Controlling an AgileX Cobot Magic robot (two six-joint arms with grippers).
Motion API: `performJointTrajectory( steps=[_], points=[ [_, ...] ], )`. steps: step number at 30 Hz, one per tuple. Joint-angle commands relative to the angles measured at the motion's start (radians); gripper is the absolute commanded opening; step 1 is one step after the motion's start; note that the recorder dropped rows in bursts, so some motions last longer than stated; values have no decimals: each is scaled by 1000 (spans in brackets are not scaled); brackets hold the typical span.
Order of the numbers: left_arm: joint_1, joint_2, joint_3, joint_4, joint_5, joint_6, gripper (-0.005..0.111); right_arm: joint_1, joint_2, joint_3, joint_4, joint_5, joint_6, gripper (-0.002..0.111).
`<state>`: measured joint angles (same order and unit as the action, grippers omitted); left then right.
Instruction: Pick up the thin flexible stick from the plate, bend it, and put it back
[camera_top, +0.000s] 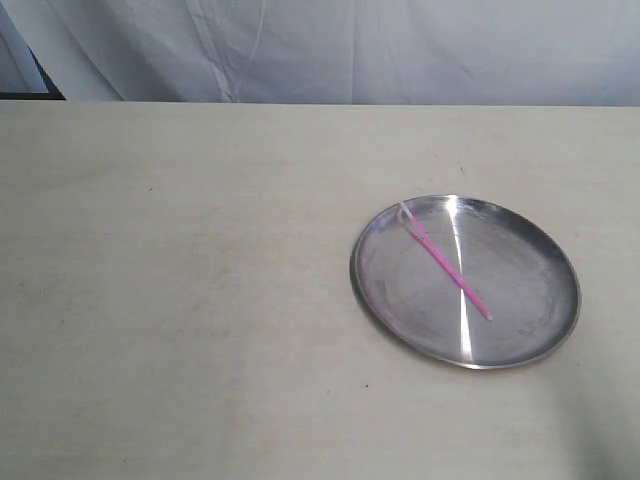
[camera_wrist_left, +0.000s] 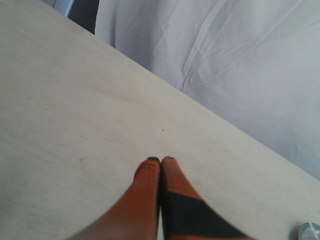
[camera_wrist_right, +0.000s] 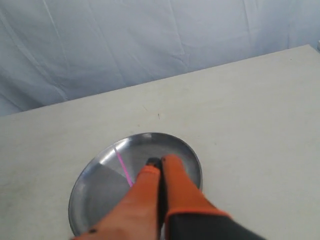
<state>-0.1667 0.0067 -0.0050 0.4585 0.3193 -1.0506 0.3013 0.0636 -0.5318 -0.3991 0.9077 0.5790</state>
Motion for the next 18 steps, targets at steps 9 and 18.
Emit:
performJointTrajectory(
  steps=[9, 18],
  points=[
    [-6, -7, 5, -7, -5, -3, 0, -266, -64, 445, -31, -618, -4, 0],
    [-6, -7, 5, -7, -5, -1, 0, -351, -64, 532, 34, -693, -3, 0]
  ],
)
